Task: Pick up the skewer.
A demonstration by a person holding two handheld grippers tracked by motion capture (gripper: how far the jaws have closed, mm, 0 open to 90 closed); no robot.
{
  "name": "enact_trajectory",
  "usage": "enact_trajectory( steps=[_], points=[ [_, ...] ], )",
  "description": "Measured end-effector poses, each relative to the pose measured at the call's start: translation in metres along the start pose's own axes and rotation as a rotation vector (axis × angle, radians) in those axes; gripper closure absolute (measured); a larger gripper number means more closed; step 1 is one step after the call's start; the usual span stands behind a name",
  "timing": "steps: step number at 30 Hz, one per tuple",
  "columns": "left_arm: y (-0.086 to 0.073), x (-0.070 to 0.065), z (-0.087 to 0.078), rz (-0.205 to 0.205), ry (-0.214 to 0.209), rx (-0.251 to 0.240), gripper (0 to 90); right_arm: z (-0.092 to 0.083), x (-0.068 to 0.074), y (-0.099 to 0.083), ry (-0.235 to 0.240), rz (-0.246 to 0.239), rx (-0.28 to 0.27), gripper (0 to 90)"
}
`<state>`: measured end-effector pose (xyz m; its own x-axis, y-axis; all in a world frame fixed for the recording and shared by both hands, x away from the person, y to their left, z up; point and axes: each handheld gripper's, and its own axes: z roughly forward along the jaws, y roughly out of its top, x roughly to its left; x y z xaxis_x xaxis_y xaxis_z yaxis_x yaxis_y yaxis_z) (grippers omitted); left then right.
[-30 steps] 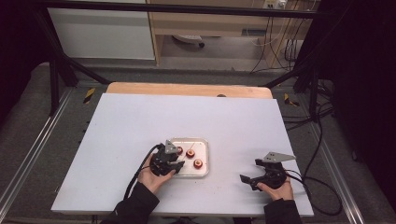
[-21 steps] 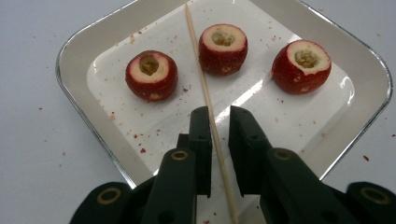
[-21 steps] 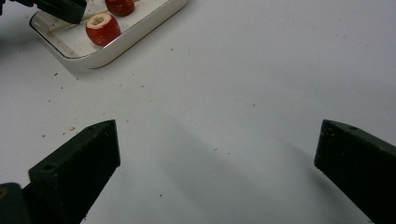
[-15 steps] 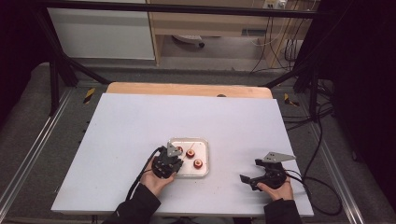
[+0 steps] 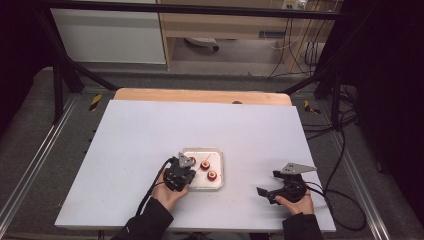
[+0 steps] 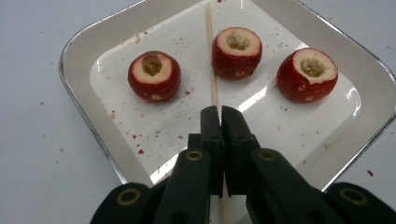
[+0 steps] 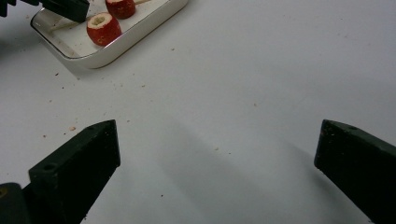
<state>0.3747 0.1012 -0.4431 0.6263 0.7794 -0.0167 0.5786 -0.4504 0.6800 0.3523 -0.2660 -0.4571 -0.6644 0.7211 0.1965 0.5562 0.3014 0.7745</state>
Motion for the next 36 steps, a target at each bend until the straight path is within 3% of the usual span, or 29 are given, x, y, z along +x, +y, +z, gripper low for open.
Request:
enact_trajectory(
  steps=[15,22,32,36],
  points=[
    [-0.003,0.010,-0.009,-0.044,-0.031,-0.074,88.4,0.001,0.000,0.000,0.000,0.000,0.002,0.8],
    [-0.003,0.013,-0.019,-0.024,-0.043,-0.097,88.4,0.001,0.000,0.000,-0.002,-0.008,0.000,0.8],
    [-0.008,0.024,-0.032,0.020,-0.089,-0.116,88.3,0.002,0.003,0.002,-0.003,-0.030,0.002,0.7],
    [-0.009,0.027,-0.035,0.034,-0.126,-0.125,88.3,0.002,0.005,0.004,0.001,-0.039,0.002,0.6]
  ],
)
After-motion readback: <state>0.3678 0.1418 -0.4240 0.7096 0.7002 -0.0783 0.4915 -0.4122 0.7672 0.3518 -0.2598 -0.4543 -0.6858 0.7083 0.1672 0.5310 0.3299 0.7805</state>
